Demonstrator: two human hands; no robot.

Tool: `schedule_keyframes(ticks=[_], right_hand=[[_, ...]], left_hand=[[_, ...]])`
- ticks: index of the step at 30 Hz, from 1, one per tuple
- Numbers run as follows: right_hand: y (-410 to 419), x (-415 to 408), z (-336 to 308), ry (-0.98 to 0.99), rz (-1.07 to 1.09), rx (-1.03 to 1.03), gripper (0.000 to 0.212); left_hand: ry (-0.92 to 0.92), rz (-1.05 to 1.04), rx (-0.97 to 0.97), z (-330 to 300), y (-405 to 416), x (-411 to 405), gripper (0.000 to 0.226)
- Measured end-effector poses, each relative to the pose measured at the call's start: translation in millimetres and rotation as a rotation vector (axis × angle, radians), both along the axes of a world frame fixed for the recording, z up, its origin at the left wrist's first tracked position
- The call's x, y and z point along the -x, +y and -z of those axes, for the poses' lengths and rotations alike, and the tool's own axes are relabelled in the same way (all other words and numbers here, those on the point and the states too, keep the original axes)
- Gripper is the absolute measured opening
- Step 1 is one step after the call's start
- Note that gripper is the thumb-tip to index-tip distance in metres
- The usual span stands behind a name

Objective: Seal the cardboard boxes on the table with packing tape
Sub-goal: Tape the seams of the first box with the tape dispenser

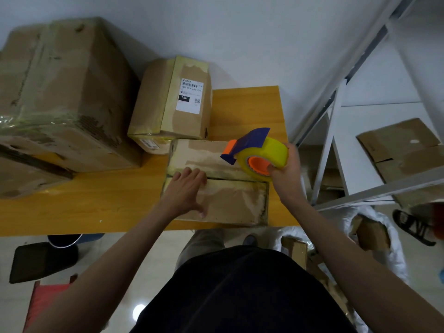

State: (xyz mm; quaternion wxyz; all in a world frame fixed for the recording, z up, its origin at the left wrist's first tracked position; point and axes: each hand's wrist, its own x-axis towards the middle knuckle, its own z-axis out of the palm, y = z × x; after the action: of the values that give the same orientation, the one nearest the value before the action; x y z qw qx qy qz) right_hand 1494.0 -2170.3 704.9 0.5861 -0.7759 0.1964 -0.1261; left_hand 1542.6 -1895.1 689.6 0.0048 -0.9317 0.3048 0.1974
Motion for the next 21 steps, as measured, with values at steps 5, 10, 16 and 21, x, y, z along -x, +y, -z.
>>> schedule_keyframes(ticks=[5,10,16,21], right_hand=[[0,0,-1,0.0,0.01,-0.02,0.041],[-5,-1,7,0.03,0.022,-0.049,0.047],[-9,-1,12,0.04,0.037,-0.106,0.049],[-11,0,9,0.042,0.041,-0.14,0.046]], left_hand=[[-0.033,0.012,0.027,-1,0,-1,0.093],[-0.047,-0.01,0.047,-5,0,3,0.092],[-0.096,-0.103,0.027,-8,4,20,0.097],[-0.127,-0.177,0.053,-3,3,34,0.088]])
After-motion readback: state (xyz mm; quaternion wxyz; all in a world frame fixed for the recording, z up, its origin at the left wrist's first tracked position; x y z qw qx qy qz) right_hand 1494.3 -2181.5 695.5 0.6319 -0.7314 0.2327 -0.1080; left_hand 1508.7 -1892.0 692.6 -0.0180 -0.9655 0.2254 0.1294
